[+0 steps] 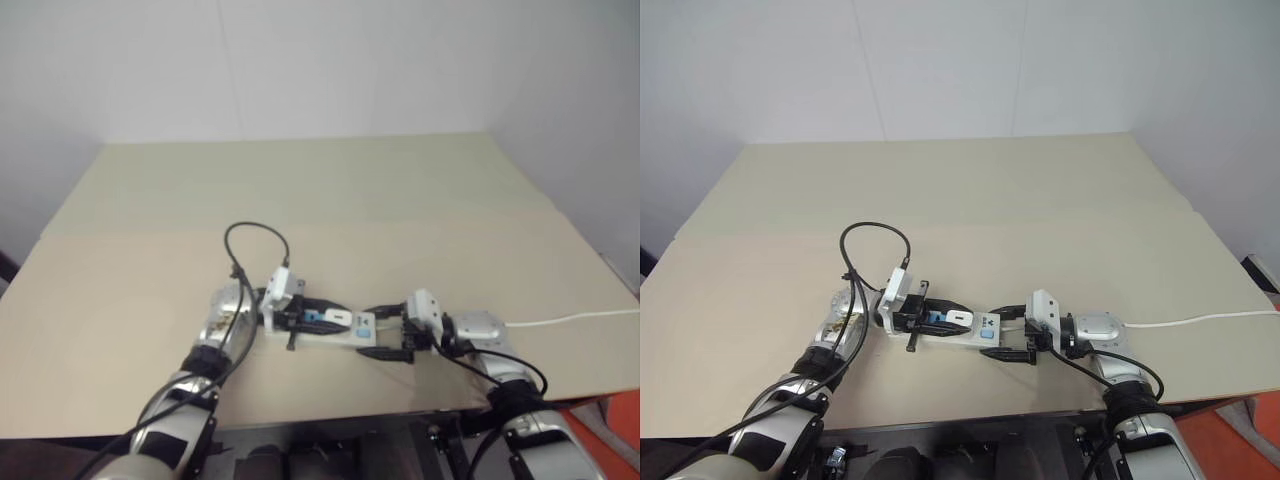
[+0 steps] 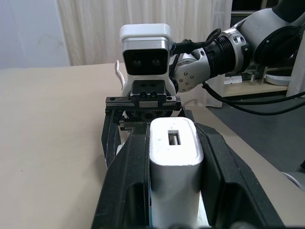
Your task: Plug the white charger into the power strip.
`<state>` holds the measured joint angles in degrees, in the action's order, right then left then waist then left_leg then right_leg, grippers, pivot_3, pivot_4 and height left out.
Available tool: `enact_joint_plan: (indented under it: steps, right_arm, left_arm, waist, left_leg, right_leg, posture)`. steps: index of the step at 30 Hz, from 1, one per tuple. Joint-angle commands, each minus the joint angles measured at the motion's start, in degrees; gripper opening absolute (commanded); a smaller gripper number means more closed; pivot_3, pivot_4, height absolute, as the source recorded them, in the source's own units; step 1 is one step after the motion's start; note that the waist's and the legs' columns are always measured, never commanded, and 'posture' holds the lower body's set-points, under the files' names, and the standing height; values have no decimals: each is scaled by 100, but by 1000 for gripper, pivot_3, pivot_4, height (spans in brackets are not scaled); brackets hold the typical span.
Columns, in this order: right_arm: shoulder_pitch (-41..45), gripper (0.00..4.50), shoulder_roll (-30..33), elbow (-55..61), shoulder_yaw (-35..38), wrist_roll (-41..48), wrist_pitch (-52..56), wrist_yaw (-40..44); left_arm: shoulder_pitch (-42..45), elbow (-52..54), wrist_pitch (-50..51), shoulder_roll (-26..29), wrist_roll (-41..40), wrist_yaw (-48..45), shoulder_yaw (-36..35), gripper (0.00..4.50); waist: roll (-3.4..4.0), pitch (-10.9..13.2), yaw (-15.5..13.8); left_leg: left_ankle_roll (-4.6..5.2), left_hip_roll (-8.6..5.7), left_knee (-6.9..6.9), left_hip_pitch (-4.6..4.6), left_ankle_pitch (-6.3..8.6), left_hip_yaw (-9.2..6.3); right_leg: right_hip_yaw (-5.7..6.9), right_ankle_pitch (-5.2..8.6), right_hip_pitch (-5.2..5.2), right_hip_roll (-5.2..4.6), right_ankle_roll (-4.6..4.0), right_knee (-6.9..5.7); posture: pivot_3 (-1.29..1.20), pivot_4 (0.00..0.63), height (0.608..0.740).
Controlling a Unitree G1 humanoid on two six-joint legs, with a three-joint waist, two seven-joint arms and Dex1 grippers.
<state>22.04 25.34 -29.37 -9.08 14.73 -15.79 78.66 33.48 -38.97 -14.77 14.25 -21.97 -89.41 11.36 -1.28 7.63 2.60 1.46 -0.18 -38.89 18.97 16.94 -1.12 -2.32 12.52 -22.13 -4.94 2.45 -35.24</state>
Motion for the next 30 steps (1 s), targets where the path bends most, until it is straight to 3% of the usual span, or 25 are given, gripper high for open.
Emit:
enact_joint_plan:
  steps: [1, 17, 23, 27, 30]
  right_arm:
    - [-109, 3447, 52, -53, -216, -195, -61, 222]
    - [-65, 3447, 71, -131, -240, -229, -122, 227]
    - [-58, 3447, 70, -146, -260, -211, -125, 235]
    - [-51, 3447, 65, -160, -255, -210, -124, 243]
    - [-44, 3447, 62, -171, -256, -215, -130, 244]
  left_arm:
    - [-234, -643, 316, 469, 641, 253, 99, 1022]
    - [-263, -634, 278, 492, 665, 291, 166, 1022]
    - [-348, -549, 256, 454, 556, 212, 40, 3020]
    - [-377, -519, 183, 425, 537, 60, -63, 4335]
    - [-375, -499, 193, 439, 509, -53, -119, 4464]
  waist:
    - [0, -1, -1]
    - [-4, -14, 1]
    - [53, -48, -8]
    - [53, -50, -18]
    - [53, -50, -12]
  left_leg:
    - [0, 0, 0, 0, 0, 0]
    - [0, 2, 4, -3, 0, -1]
    - [3, 2, 17, -9, 2, 2]
    - [4, 2, 15, -9, 2, 2]
    - [4, 2, 16, -8, 2, 2]
  right_leg:
    - [0, 0, 0, 0, 0, 0]
    - [0, 0, 3, 1, 0, 8]
    - [-6, 7, 4, 5, 11, 18]
    - [-5, 7, 6, 4, 11, 18]
    - [-5, 7, 5, 4, 10, 20]
  posture:
    - [0, 150, 740]
    - [0, 150, 740]
    - [0, 150, 740]
    - [0, 150, 740]
    - [0, 150, 740]
